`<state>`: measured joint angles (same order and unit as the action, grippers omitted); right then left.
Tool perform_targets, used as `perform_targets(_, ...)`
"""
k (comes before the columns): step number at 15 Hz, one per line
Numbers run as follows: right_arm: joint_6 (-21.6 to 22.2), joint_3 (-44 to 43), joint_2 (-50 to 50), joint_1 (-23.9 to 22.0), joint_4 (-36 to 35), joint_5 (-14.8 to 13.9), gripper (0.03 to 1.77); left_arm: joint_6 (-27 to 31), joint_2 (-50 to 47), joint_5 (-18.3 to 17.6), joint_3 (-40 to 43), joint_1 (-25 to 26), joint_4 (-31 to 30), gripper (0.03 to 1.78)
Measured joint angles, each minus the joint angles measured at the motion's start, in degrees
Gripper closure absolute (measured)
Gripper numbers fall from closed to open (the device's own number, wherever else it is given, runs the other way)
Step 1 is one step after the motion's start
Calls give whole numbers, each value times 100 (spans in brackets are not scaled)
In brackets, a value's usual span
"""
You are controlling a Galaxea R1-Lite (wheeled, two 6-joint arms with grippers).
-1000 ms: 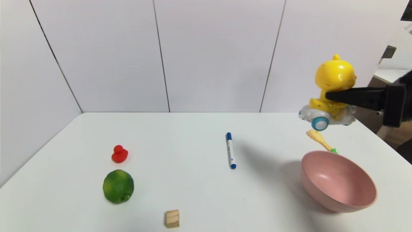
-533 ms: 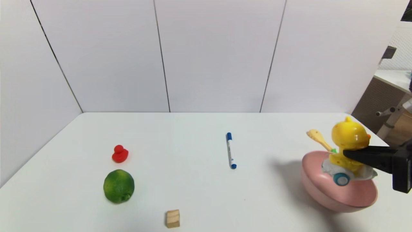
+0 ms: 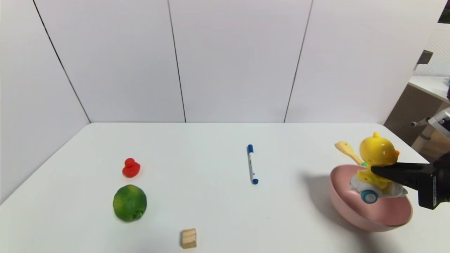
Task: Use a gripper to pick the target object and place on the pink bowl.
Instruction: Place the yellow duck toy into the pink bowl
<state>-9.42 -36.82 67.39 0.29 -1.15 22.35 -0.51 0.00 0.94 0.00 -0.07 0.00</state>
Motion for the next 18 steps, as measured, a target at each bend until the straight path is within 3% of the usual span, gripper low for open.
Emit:
perform_targets(4, -7, 319, 50, -48, -367, 9, 139, -1, 0, 0, 0, -2, 0, 12)
perform_targets(8, 28, 495, -57, -51, -384, 2, 90, 0, 0, 0, 0, -2, 0, 12)
perform_targets(11, 163, 495, -206, -54, -378, -24, 65, 0, 0, 0, 0, -2, 0, 12)
perform_targets(18, 268, 556, -1106, -229, -822, -250, 32, 2, 0, -1, -2, -2, 0, 12)
